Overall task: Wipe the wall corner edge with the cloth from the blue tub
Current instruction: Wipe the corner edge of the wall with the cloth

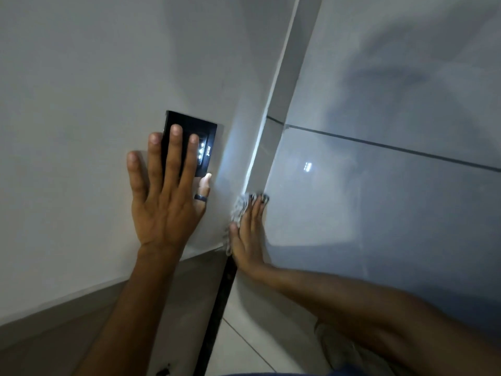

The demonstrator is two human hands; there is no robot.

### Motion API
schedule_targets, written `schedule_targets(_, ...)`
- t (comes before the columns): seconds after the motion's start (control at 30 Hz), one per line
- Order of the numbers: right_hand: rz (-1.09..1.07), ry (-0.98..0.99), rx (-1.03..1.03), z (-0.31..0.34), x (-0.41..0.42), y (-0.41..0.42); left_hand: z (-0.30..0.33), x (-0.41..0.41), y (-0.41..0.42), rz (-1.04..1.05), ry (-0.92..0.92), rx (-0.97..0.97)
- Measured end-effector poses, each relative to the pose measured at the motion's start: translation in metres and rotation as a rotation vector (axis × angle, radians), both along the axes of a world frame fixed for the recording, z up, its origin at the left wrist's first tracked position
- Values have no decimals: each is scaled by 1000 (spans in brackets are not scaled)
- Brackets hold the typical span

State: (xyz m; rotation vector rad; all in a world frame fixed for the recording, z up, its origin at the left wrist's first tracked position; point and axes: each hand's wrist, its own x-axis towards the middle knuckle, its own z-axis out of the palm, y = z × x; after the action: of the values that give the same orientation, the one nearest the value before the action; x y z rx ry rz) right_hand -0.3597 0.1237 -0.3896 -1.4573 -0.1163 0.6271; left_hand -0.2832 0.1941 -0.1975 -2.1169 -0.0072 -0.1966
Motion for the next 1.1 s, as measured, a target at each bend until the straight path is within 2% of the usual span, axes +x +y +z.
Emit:
schedule_targets(0.27, -377, -226, -114, -14, 202, 25, -1, 1, -3, 5, 1, -4)
schedule_targets(0.37, -411, -232, -135, -13, 227, 29, -2, 4, -4, 7, -15, 14)
schedule_targets(0.43, -406, -162, -145, -7, 214, 31, -3, 6, -4, 10, -19, 13)
schedule_targets(0.53, -343, -39, -130, -2, 142, 28, -4, 6, -5, 16, -21, -2)
schedule_targets(0.63, -206, -11, -84, 7, 53, 20, -2, 4, -5, 15, -15, 2)
schedule_targets(0.7, -193, -9, -104, 9, 39, 23, -1, 2, -3, 3, -18, -5)
schedule_targets(0.8, -283, -47, -139, 6, 91, 29, 0, 0, -1, -7, -20, -31)
schedule_targets(0.97, -394, -215, -150, -10, 233, 28, -3, 3, -2, -1, -22, -27)
schedule_targets(1.1, -469, -154, -170, -5, 330, 29, -8, 9, -1, 21, -33, -45)
